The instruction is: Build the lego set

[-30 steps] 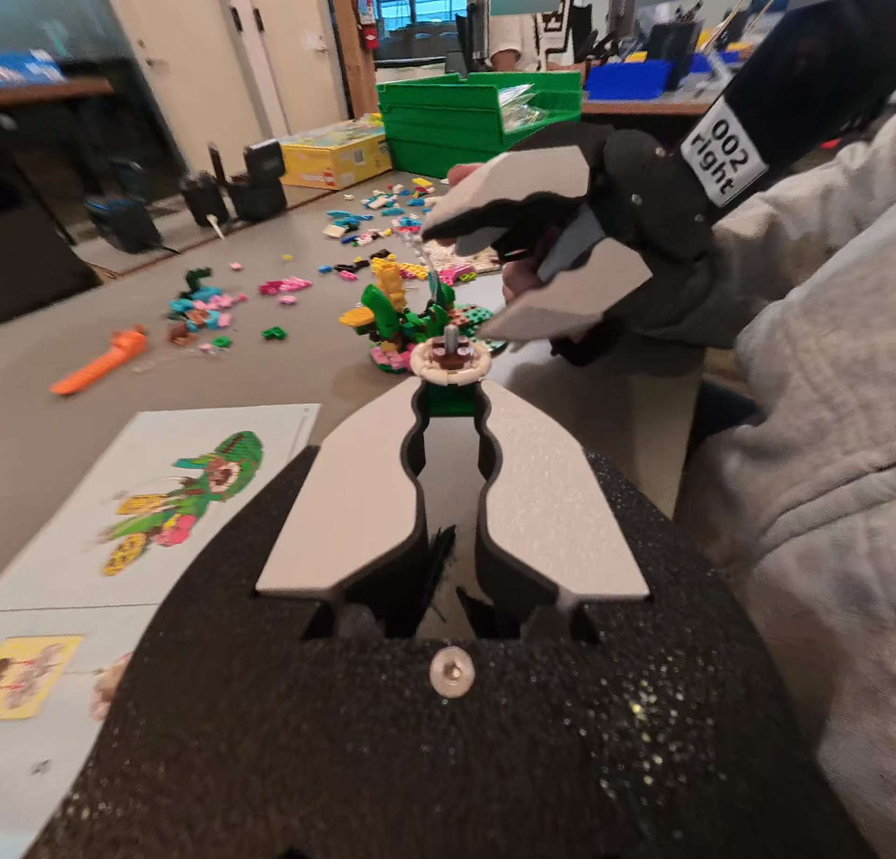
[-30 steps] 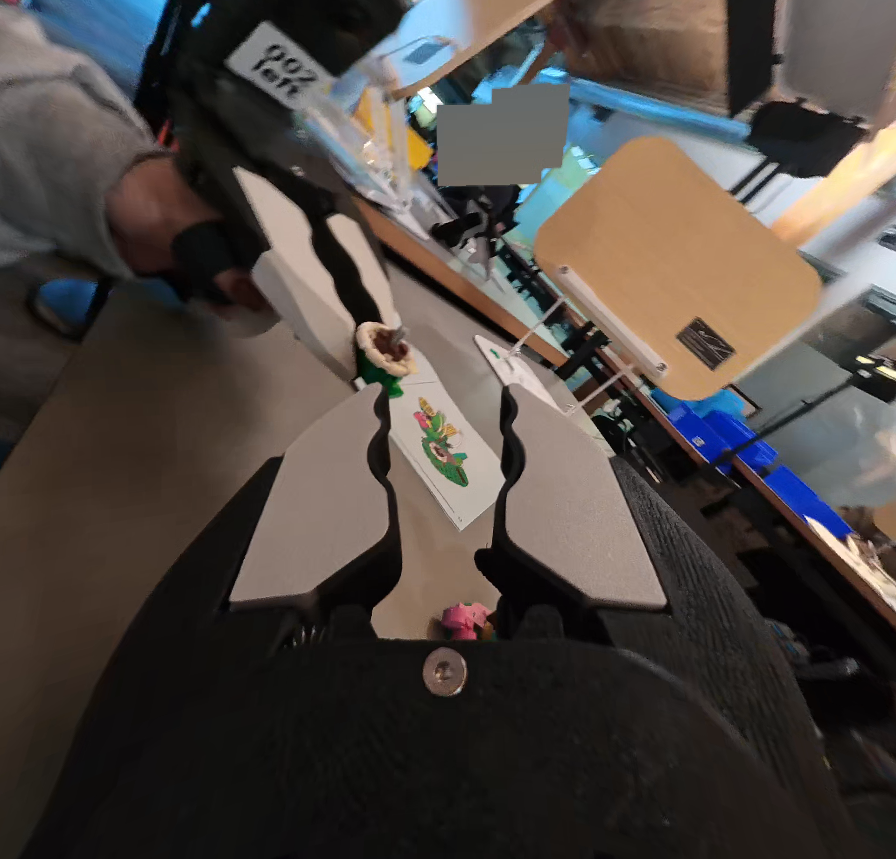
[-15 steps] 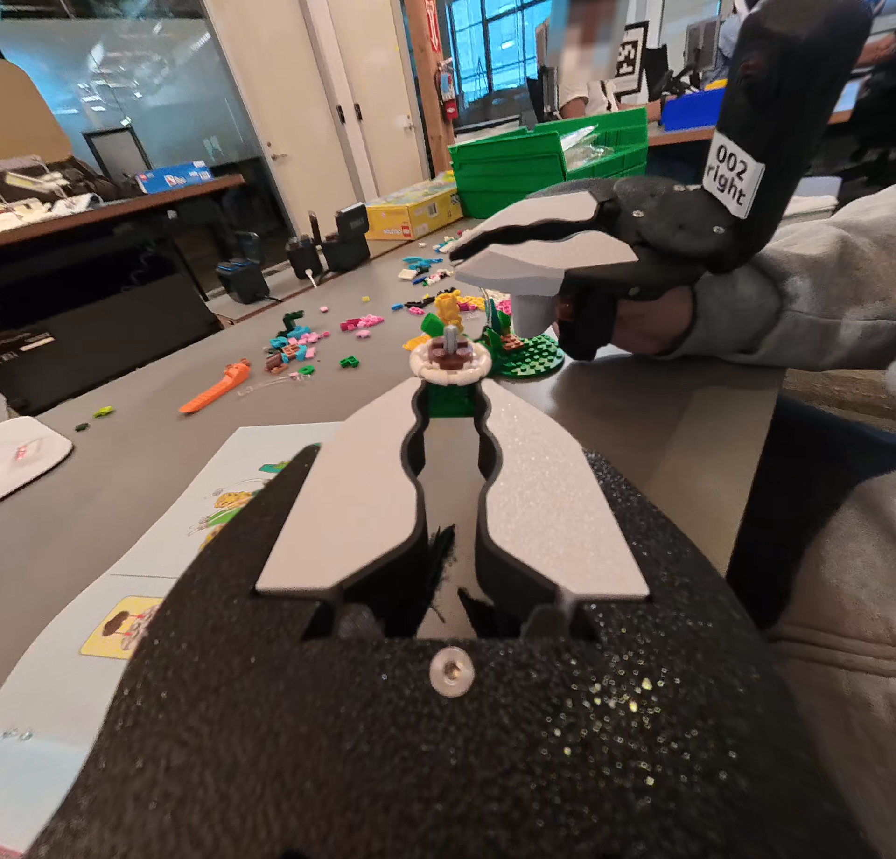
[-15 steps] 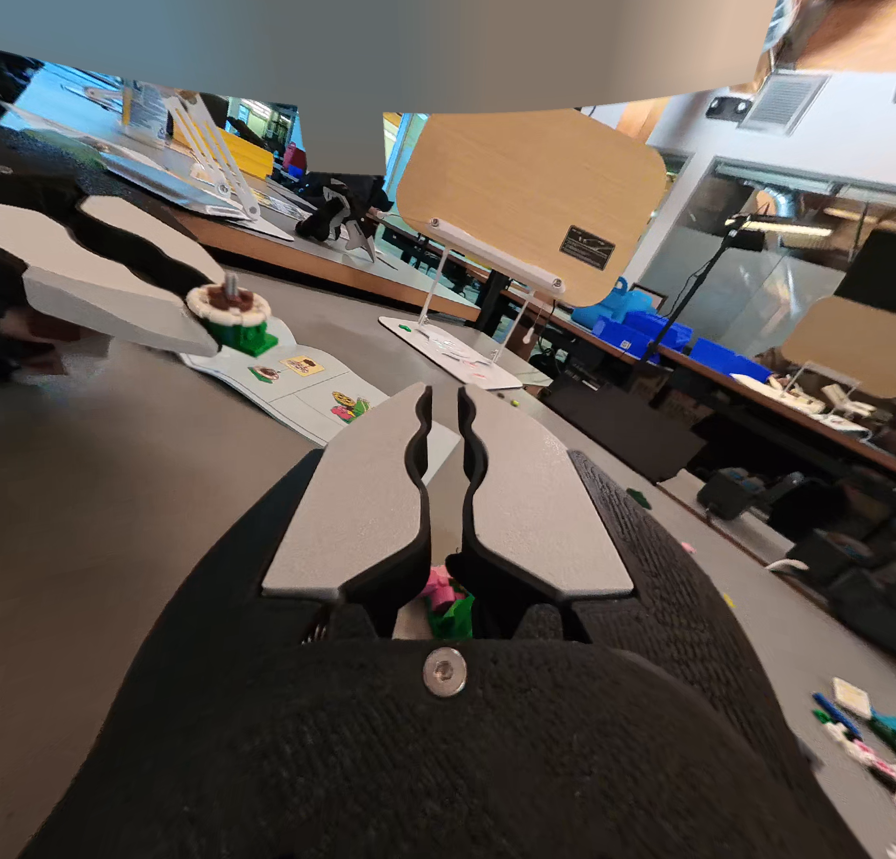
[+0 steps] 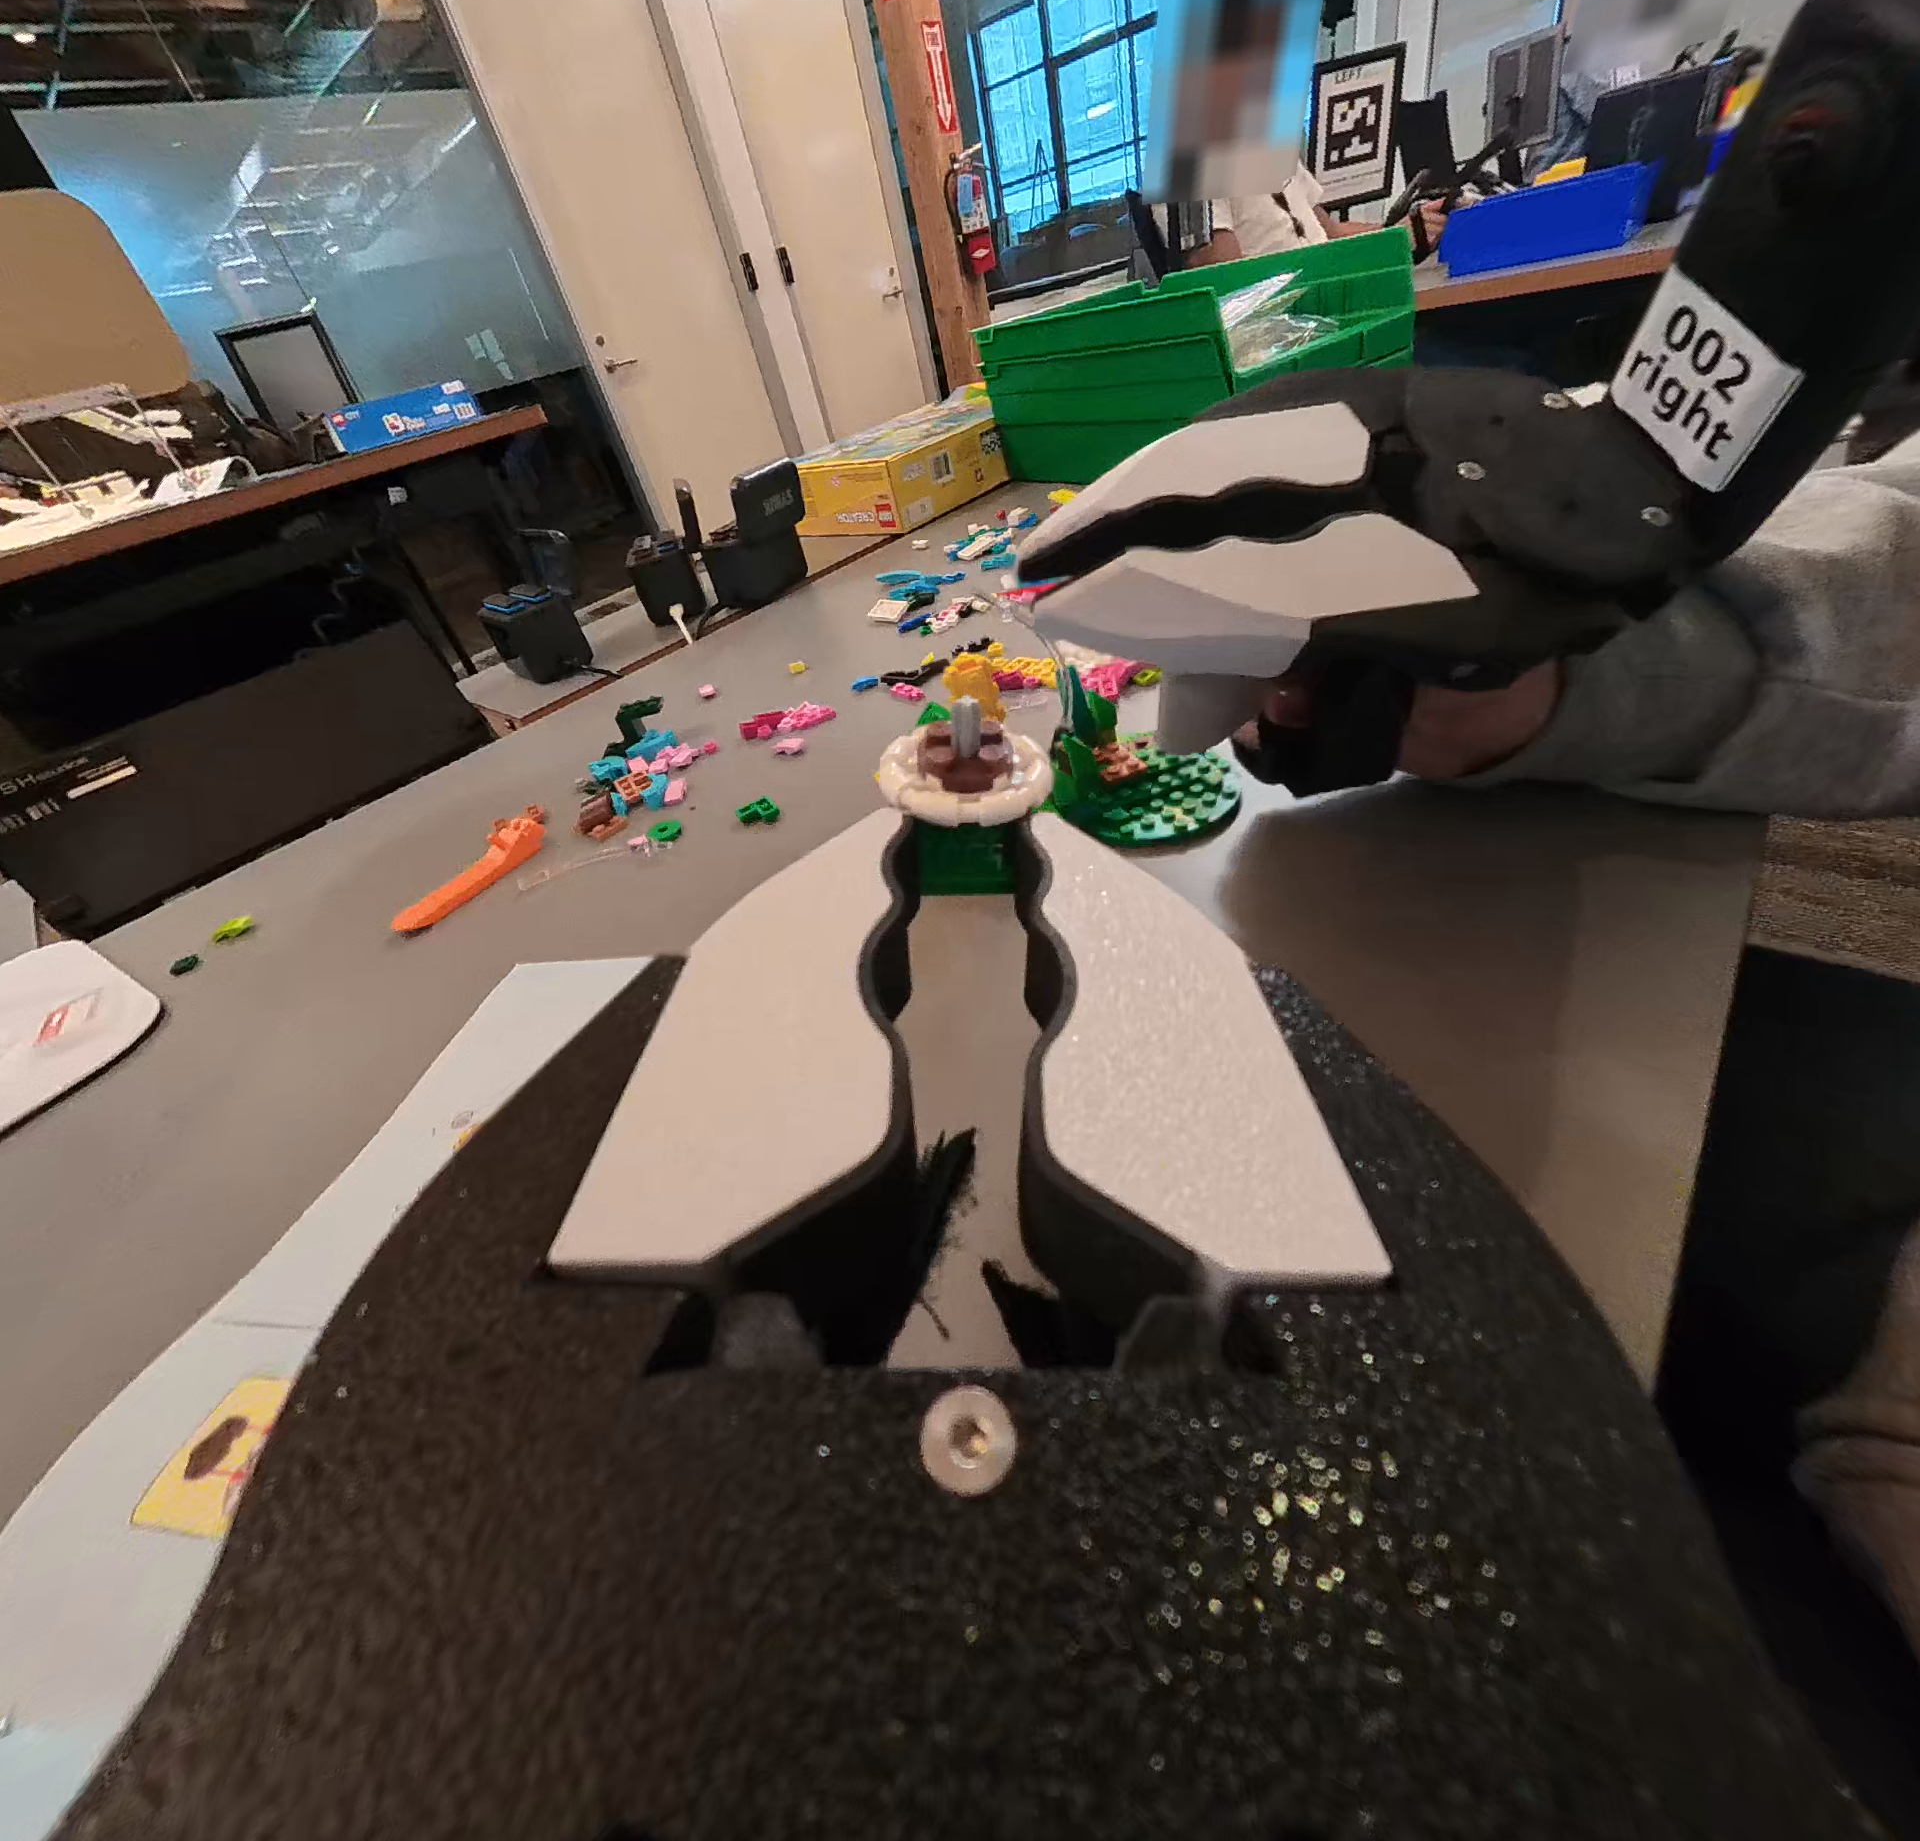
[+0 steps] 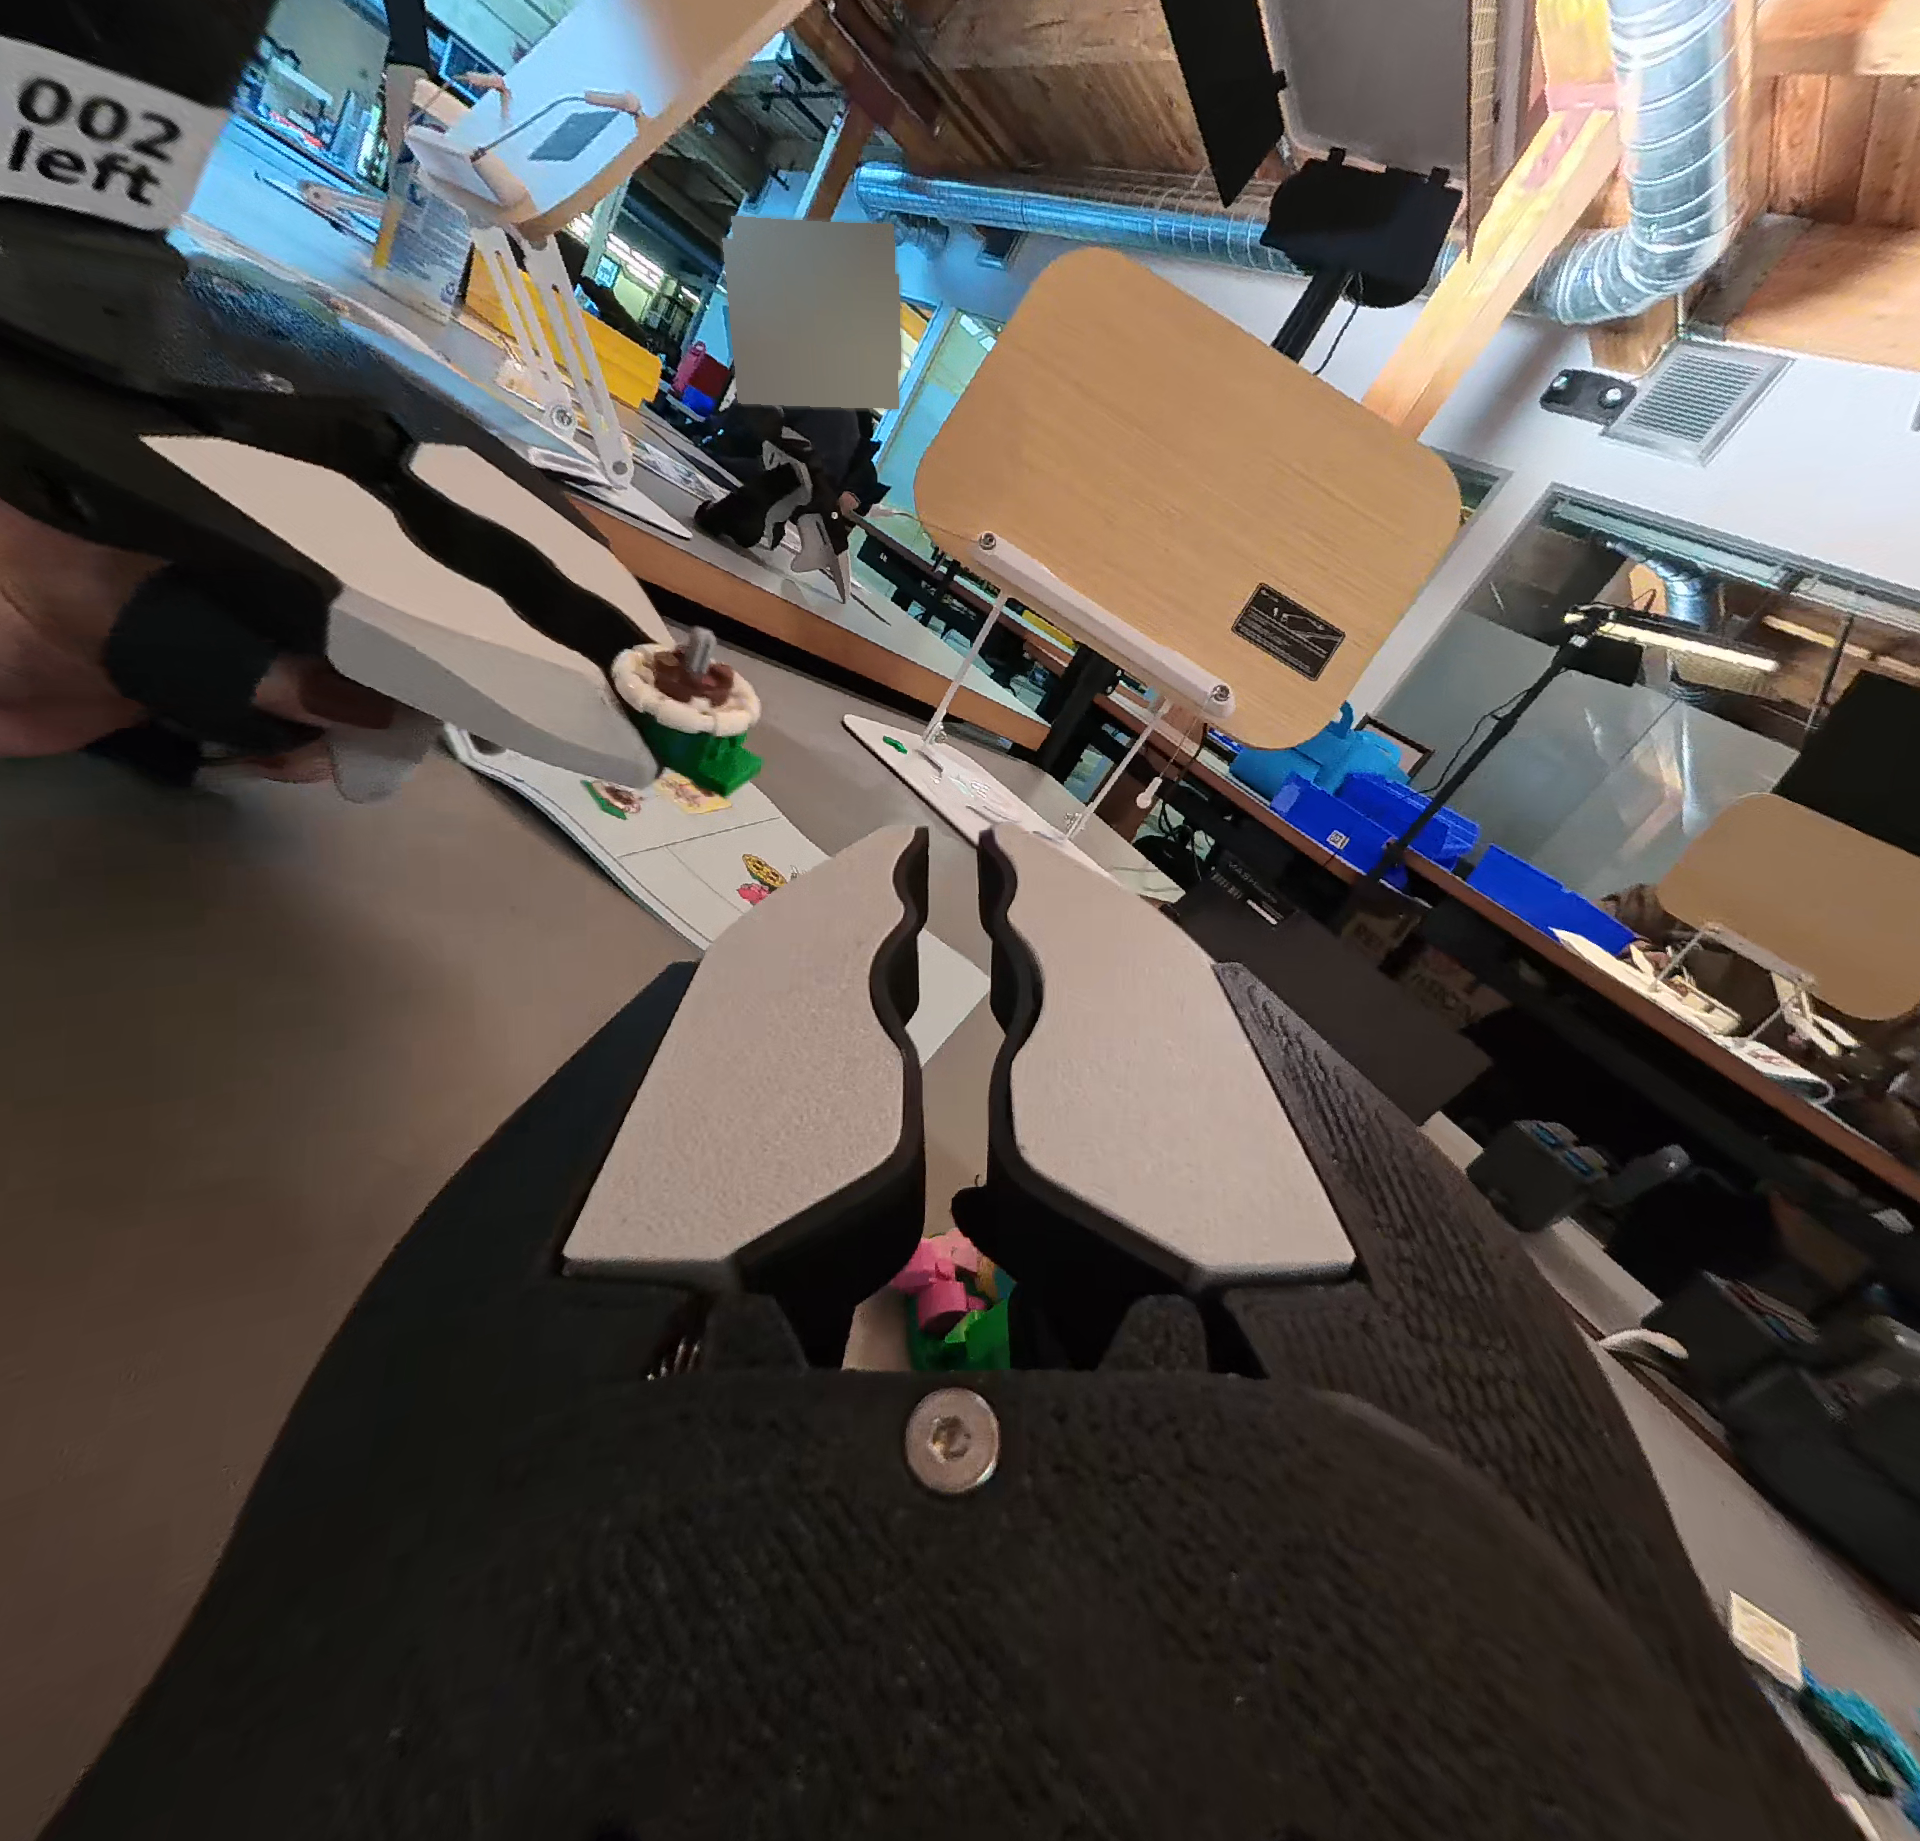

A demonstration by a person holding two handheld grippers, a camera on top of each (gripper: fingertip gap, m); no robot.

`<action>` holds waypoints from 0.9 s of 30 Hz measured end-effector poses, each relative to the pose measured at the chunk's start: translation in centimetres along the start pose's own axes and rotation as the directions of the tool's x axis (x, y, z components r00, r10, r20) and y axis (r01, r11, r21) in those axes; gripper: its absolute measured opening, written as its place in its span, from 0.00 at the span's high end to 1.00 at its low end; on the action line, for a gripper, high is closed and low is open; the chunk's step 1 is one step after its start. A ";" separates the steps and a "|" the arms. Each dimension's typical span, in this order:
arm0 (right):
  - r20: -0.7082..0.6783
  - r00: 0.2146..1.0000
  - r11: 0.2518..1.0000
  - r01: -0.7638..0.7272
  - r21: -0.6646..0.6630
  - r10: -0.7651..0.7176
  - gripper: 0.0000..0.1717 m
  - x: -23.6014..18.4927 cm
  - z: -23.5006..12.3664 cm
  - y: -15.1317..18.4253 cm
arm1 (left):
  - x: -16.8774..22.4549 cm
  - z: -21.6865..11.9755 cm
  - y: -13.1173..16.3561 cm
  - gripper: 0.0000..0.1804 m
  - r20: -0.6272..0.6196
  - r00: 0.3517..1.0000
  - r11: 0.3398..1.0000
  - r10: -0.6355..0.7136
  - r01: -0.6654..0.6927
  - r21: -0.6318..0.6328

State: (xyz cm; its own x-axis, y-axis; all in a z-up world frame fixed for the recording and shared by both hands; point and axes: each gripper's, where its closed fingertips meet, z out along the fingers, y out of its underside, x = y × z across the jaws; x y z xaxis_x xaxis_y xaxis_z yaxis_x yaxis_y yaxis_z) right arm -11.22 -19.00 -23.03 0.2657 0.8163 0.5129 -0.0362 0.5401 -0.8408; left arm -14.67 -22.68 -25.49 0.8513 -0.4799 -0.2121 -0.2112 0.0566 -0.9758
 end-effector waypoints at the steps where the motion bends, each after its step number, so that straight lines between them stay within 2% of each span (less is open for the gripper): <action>1: -0.003 1.000 1.000 -0.003 0.006 0.003 0.96 0.1 -0.1 -0.1 | 0.0 0.2 -0.1 0.90 -0.007 1.000 1.000 0.003 -0.003 0.008; 7: 0.022 1.000 0.999 -0.015 0.042 0.014 0.96 -0.2 -0.4 -0.7 | 1.0 0.8 -0.2 0.90 -0.079 0.996 0.999 0.035 -0.034 0.020; 16: 0.061 0.998 0.997 0.001 0.080 -0.006 0.96 -1.1 -0.5 -1.5 | 1.4 0.2 -0.8 0.91 -0.091 0.994 0.996 0.058 -0.051 0.070; 18: 0.078 0.997 0.996 -0.026 0.084 0.019 0.96 -1.2 -0.5 -1.6 | 2.2 0.2 -0.6 0.90 -0.166 0.985 0.998 0.047 -0.038 0.058; 20: 0.145 0.987 0.989 -0.087 0.122 0.069 0.95 -1.8 -0.8 -2.2 | 3.1 0.2 -0.8 0.90 -0.244 0.969 0.998 0.035 -0.019 0.068; 21: 0.225 0.968 0.976 -0.150 0.157 0.113 0.93 -2.6 -1.2 -2.9 | 3.5 0.1 -0.9 0.90 -0.279 0.960 0.997 0.031 -0.011 0.075; 23: 0.438 0.870 0.926 -0.332 0.179 0.227 0.91 -4.4 -2.3 -4.3 | 4.1 -0.1 -1.1 0.90 -0.347 0.937 0.996 0.023 0.008 0.088; 24: 0.492 0.823 0.905 -0.400 0.145 0.285 0.89 -4.8 -2.5 -4.4 | 4.5 -0.2 -1.1 0.90 -0.384 0.923 0.996 0.018 0.018 0.090; 27: 0.505 0.791 0.895 -0.439 0.074 0.346 0.84 -4.7 -2.4 -3.7 | 4.8 -0.4 -1.2 0.90 -0.452 0.892 0.995 -0.017 0.060 0.081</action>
State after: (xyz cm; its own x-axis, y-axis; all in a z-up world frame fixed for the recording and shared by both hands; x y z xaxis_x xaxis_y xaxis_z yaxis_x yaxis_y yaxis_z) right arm -10.05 -25.29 -22.77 -0.2885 0.9359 0.2020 -0.2207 0.1403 -0.9652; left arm -10.50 -25.40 -25.29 0.5462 -0.8245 -0.1483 -0.1199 0.0982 -0.9879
